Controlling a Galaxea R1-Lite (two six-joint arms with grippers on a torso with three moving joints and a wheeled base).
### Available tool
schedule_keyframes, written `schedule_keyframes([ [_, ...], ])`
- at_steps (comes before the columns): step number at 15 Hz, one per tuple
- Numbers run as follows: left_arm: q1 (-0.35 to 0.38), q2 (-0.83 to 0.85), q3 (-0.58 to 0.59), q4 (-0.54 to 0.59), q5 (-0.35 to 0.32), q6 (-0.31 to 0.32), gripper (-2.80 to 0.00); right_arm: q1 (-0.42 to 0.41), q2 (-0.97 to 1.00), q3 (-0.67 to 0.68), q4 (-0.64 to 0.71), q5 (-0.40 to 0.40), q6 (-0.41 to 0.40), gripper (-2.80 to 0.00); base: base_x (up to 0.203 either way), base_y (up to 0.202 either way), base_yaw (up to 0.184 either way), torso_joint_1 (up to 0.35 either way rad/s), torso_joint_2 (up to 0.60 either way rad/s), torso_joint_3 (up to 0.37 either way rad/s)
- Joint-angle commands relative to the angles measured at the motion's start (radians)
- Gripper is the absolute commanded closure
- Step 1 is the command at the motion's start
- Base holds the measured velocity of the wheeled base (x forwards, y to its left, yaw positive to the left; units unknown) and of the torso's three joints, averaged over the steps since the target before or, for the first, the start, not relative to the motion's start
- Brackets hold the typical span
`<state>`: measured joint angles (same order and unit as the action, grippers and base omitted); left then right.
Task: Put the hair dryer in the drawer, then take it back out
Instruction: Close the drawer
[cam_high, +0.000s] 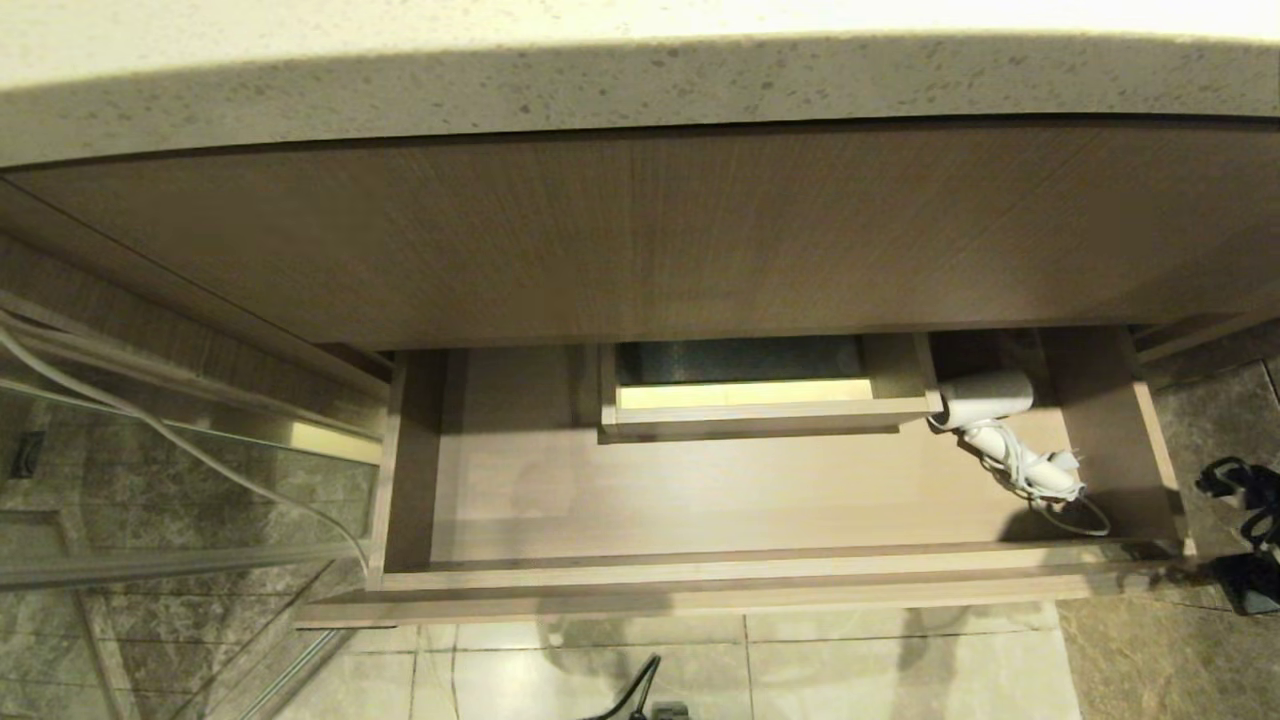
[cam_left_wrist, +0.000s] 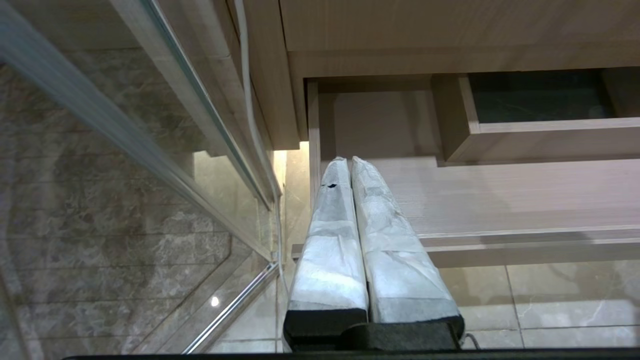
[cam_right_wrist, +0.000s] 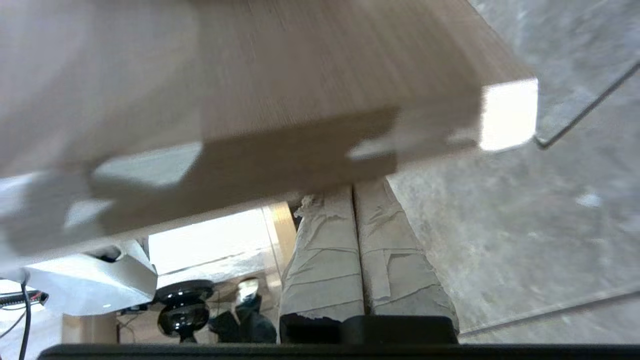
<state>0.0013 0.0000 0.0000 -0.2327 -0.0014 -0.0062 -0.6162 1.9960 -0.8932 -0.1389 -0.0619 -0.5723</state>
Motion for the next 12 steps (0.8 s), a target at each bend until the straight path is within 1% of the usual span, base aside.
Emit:
schedule_keyframes([
  [1,0.0,0.0,0.04,-0.002,0.0,-0.001,0.0,0.006,-0.06,-0.024,-0.016,0.034,-0.019,0.0,0.0,0.0,0.0,0.0,0.0,0.0],
  [3,0.0,0.0,0.04,-0.002,0.0,0.0,0.0,0.004,-0.087,-0.036,-0.019,0.102,-0.041,0.0,0.0,0.0,0.0,0.0,0.0,0.0],
  [4,0.0,0.0,0.04,-0.002,0.0,0.0,0.0,0.003,-0.097,-0.039,-0.018,0.111,-0.052,0.0,0.0,0.0,0.0,0.0,0.0,0.0],
  [8,0.0,0.0,0.04,-0.002,0.0,0.0,0.0,0.001,-0.152,-0.04,-0.018,0.12,-0.054,0.0,0.0,0.0,0.0,0.0,0.0,0.0],
  [10,0.0,0.0,0.04,0.0,0.0,0.0,0.0,-0.004,-0.188,-0.042,-0.017,0.195,-0.08,0.0,0.0,0.0,0.0,0.0,0.0,0.0],
  [11,0.0,0.0,0.04,0.0,0.0,-0.001,0.0,-0.022,-0.217,-0.03,-0.019,0.235,-0.16,0.0,0.0,0.0,0.0,0.0,0.0,0.0],
  [12,0.0,0.0,0.04,0.0,0.0,0.0,0.0,-0.053,-0.236,-0.01,-0.028,0.291,-0.284,0.0,0.0,0.0,0.0,0.0,0.0,0.0],
])
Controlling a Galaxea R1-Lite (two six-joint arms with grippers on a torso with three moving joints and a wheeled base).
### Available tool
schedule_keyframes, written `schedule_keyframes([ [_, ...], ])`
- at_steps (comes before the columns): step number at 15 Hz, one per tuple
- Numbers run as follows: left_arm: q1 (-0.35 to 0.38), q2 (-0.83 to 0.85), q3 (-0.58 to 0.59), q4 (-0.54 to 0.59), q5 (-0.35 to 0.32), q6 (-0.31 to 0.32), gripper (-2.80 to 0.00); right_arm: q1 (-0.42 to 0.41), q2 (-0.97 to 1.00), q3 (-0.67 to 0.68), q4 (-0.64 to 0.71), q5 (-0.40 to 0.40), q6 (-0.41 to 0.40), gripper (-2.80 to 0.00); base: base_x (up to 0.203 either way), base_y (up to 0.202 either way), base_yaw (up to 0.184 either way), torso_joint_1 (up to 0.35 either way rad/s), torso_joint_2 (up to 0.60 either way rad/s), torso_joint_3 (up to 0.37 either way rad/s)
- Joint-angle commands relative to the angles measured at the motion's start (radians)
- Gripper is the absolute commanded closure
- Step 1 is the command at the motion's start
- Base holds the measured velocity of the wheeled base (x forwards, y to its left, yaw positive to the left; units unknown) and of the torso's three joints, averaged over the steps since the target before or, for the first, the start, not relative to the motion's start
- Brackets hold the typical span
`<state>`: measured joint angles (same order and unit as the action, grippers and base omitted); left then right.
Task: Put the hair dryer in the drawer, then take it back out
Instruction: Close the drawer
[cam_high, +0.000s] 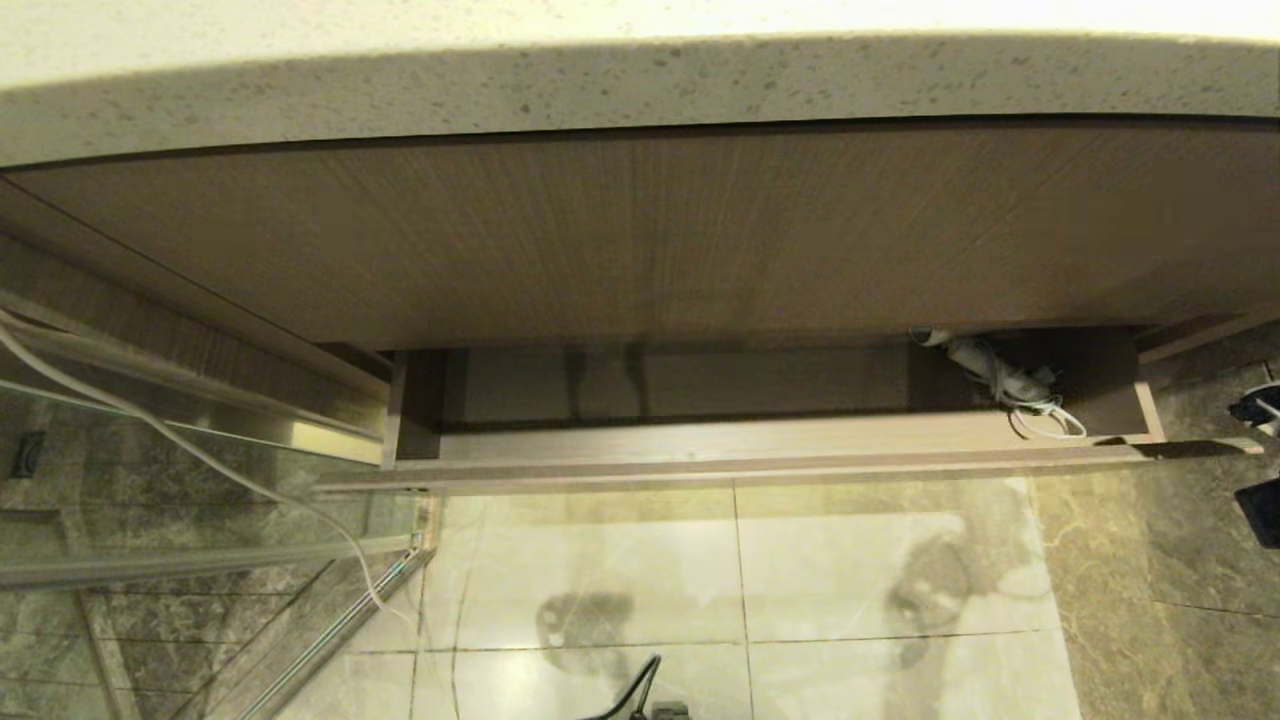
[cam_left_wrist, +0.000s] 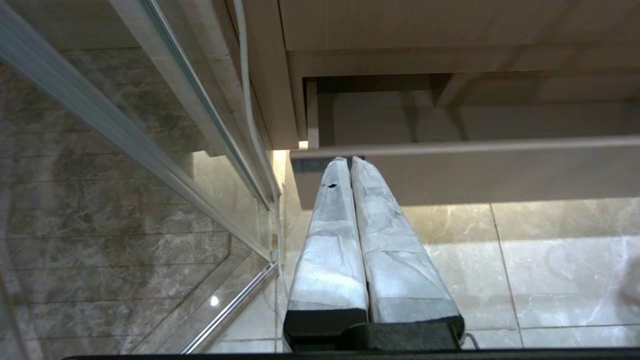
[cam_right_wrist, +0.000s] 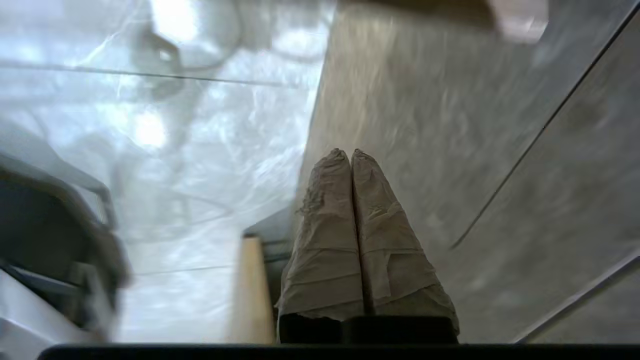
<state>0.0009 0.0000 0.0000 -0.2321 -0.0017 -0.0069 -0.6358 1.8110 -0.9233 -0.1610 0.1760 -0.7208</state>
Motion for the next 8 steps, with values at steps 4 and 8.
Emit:
schedule_keyframes([
  [4,0.001,0.0,0.04,-0.001,0.0,-0.001,0.0,-0.134,-0.058,0.154,-0.195,0.377,-0.431,0.0,0.0,0.0,0.0,0.0,0.0,0.0],
  [8,0.001,0.0,0.04,-0.003,0.0,0.001,0.0,-0.137,0.032,0.161,-0.36,0.403,-0.405,0.0,0.0,0.0,0.0,0.0,0.0,0.0],
])
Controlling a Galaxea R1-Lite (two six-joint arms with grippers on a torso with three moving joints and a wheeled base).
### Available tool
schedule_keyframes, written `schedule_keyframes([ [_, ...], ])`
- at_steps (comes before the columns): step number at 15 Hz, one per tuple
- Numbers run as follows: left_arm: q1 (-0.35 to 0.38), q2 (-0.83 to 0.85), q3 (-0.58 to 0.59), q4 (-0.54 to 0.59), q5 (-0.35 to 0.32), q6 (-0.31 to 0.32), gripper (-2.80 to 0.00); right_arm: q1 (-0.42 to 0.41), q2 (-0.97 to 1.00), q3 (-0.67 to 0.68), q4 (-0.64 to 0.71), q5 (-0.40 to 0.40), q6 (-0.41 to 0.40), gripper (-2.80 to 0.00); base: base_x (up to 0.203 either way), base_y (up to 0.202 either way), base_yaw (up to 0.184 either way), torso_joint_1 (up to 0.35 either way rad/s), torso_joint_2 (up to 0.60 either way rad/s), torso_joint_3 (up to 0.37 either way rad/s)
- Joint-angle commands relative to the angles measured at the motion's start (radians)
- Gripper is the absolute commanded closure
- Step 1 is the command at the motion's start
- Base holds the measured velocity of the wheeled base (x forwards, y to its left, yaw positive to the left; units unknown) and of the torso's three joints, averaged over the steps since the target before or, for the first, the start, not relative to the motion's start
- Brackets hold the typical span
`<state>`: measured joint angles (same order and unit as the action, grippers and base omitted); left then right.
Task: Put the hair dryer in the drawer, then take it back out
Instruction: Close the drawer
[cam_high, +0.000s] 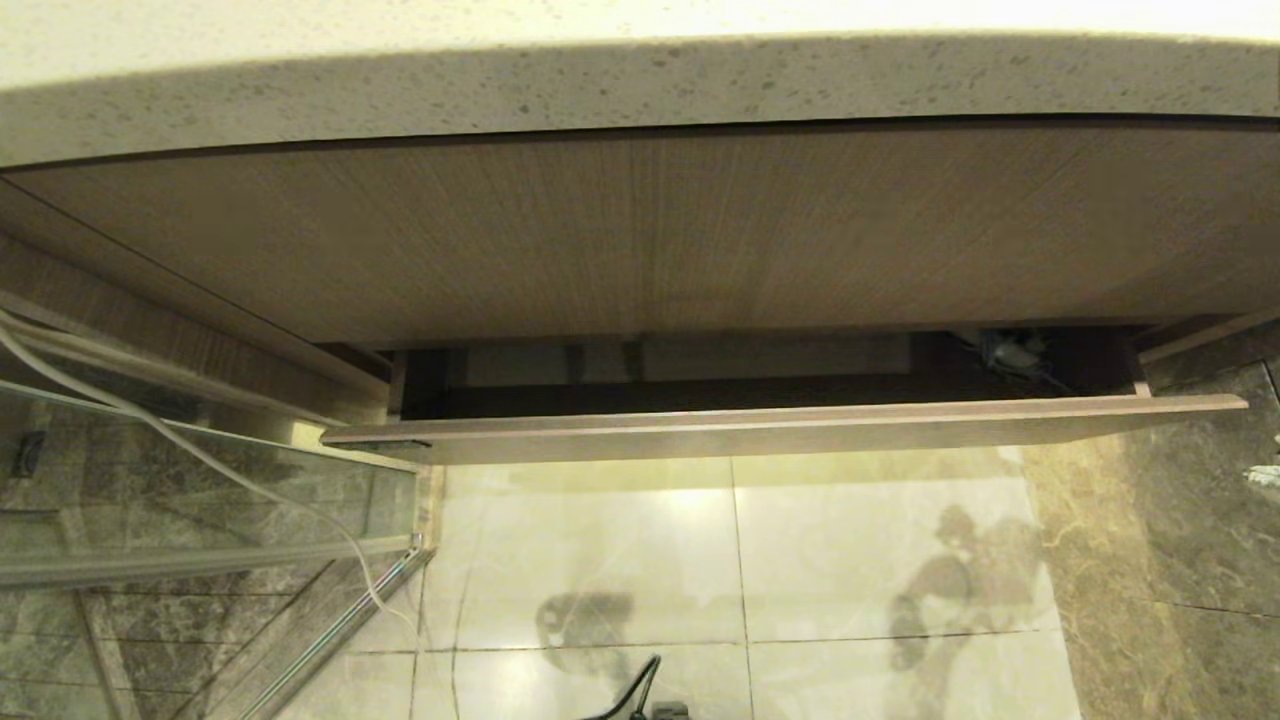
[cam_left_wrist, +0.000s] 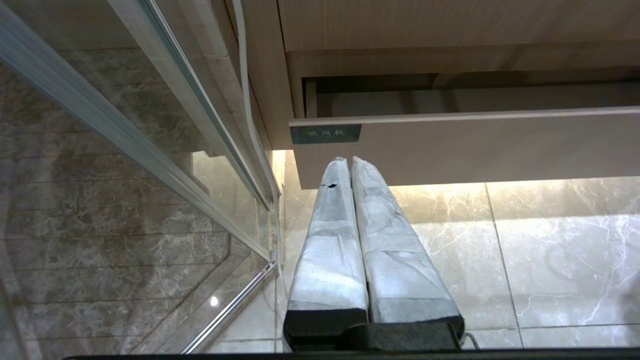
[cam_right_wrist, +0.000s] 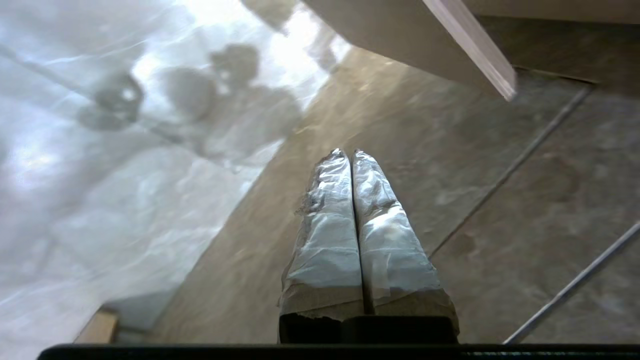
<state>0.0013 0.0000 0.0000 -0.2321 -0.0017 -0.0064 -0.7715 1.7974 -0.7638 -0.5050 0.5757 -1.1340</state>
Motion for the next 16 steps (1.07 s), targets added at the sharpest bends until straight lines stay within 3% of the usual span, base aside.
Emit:
schedule_keyframes([
  [1,0.0,0.0,0.04,-0.001,0.0,0.0,0.0,-0.002,0.071,-0.001,-0.029,-0.001,0.023,0.0,0.0,0.0,0.0,0.0,0.0,0.0],
  [6,0.0,0.0,0.04,-0.002,0.0,-0.001,0.0,0.036,0.215,-0.06,-0.133,-0.117,0.082,0.0,0.0,0.0,0.0,0.0,0.0,0.0],
  [10,0.0,0.0,0.04,-0.002,0.0,0.0,0.0,0.121,0.304,-0.157,-0.266,-0.221,0.202,0.0,0.0,0.0,0.0,0.0,0.0,0.0],
  [16,0.0,0.0,0.04,-0.001,0.0,-0.001,0.0,0.21,0.327,-0.202,-0.389,-0.287,0.291,0.0,0.0,0.0,0.0,0.0,0.0,0.0],
])
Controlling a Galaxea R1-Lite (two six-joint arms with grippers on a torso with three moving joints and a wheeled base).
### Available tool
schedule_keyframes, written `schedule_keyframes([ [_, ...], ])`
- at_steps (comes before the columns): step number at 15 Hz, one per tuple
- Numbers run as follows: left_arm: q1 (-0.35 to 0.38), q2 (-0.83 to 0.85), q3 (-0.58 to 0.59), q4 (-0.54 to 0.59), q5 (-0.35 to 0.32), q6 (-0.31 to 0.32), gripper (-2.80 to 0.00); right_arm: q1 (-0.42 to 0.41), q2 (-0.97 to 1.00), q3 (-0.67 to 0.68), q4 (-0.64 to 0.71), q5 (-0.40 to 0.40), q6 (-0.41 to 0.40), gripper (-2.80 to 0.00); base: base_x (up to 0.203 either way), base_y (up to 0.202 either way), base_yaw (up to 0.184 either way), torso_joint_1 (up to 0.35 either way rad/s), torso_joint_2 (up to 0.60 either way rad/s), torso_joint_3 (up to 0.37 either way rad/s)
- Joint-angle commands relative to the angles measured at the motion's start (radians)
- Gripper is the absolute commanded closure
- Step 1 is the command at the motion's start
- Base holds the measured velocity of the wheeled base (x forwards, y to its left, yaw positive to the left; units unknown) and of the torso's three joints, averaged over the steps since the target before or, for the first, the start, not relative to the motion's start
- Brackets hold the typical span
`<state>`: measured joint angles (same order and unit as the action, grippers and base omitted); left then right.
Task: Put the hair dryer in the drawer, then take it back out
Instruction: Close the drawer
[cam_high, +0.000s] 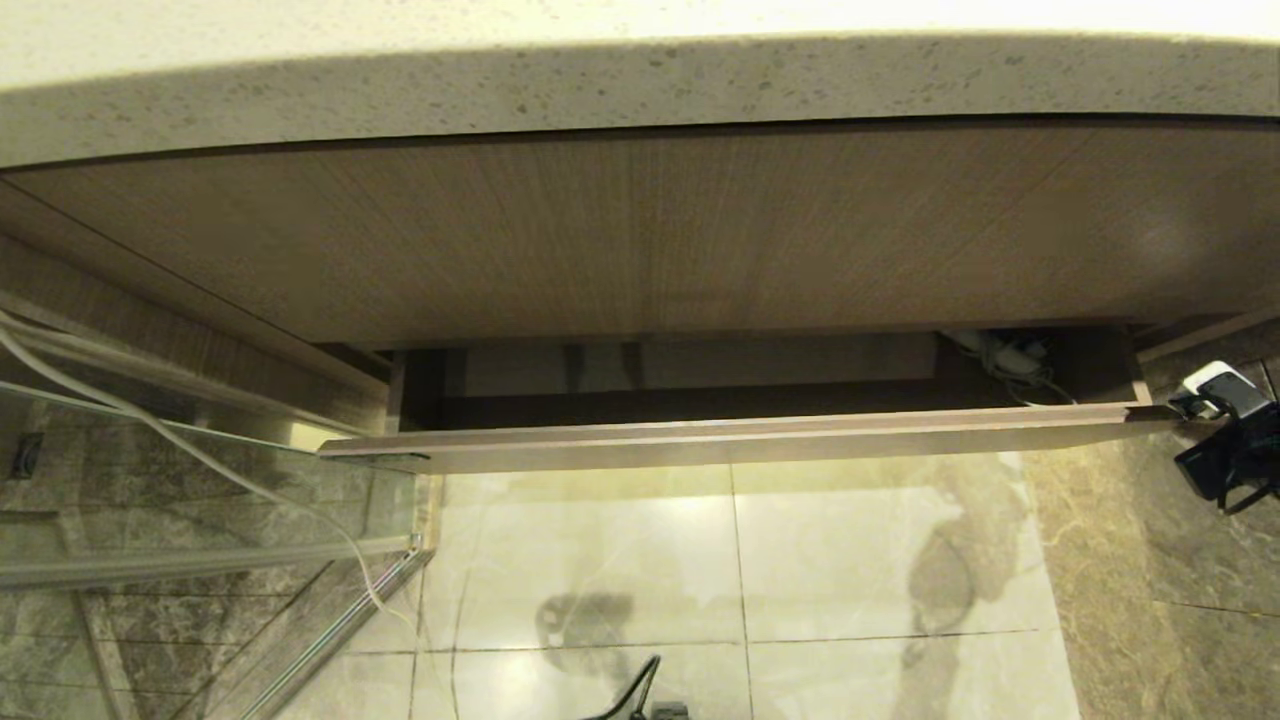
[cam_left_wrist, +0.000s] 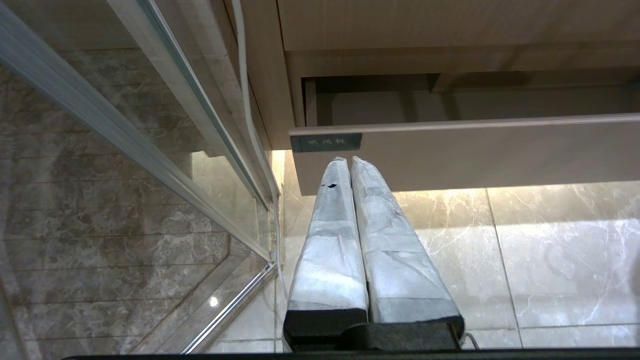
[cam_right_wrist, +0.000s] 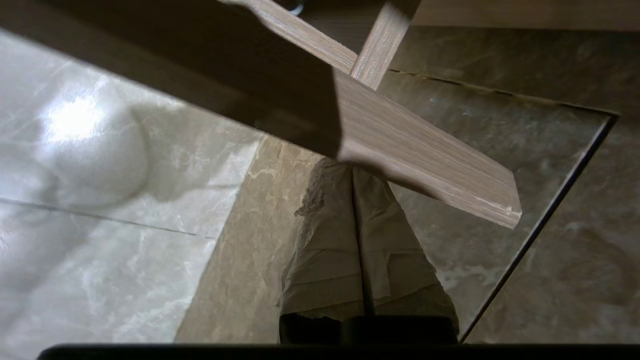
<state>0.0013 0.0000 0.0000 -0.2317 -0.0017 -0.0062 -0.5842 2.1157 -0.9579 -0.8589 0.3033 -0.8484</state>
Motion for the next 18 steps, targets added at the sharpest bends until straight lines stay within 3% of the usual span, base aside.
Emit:
schedule_keyframes([
  [1,0.0,0.0,0.04,-0.001,0.0,0.0,0.0,0.034,0.006,-0.02,-0.053,-0.031,0.015,0.0,0.0,0.0,0.0,0.0,0.0,0.0],
  [14,0.0,0.0,0.04,-0.001,0.0,-0.001,0.0,0.044,-0.014,-0.077,-0.121,-0.036,0.055,0.0,0.0,0.0,0.0,0.0,0.0,0.0],
  [18,0.0,0.0,0.04,-0.003,0.0,-0.001,0.0,0.044,-0.025,-0.089,-0.138,-0.073,0.076,0.0,0.0,0.0,0.0,0.0,0.0,0.0],
])
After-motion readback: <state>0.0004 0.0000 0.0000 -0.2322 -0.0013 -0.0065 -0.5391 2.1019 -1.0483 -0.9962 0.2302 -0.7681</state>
